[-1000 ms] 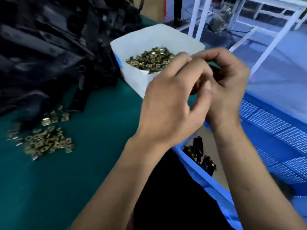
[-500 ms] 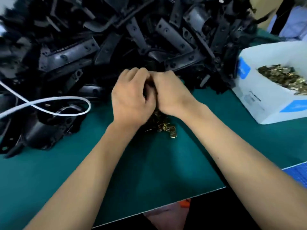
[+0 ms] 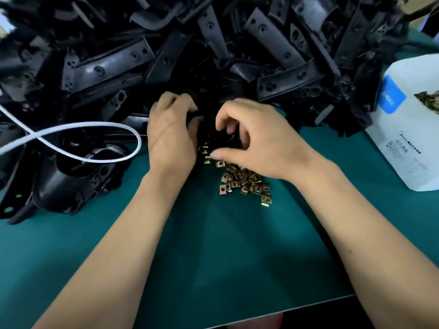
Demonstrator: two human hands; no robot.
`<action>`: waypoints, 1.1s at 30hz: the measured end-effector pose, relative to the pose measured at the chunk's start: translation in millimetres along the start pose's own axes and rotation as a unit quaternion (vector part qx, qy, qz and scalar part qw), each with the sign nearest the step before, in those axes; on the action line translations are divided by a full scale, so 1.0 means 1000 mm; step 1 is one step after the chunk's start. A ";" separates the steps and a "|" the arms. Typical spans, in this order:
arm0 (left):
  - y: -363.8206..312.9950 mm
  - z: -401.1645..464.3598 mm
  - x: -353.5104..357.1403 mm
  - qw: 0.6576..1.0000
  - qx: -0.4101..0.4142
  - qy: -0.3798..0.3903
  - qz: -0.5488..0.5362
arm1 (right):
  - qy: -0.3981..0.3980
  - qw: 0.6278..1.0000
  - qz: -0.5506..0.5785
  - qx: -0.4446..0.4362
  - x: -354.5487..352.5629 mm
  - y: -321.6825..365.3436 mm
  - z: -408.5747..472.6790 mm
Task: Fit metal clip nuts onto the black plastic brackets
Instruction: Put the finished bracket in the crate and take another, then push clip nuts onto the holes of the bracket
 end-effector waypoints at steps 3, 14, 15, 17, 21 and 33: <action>-0.005 -0.003 -0.010 0.998 -0.001 -0.060 -0.021 | -0.056 0.995 0.074 -0.034 -0.012 0.005 -0.003; 0.009 -0.003 -0.022 0.906 -0.104 -0.082 -0.403 | 0.039 0.998 -0.049 -0.016 0.013 0.007 -0.002; 0.008 -0.002 -0.022 0.893 -0.112 -0.074 -0.429 | 0.079 0.995 -0.066 0.004 0.018 0.004 -0.002; 0.011 -0.001 -0.019 0.858 -0.148 -0.052 -0.489 | 0.108 0.993 -0.053 0.021 0.021 0.001 -0.003; 0.019 0.004 -0.017 0.828 -0.210 0.029 -0.519 | 0.119 0.991 -0.048 0.021 0.021 0.001 -0.001; 0.024 -0.008 -0.023 0.967 -0.051 0.174 -0.177 | -0.071 0.939 0.306 0.138 0.007 -0.013 -0.001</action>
Point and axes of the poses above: each hand's wrist, its own z-axis towards the middle knuckle, its own x-axis out of the palm, y = z × x, the point moved 5 cm from there along z, towards the middle knuckle, and after that the axes turned 3 degrees about -x, right-handed, at the moved point
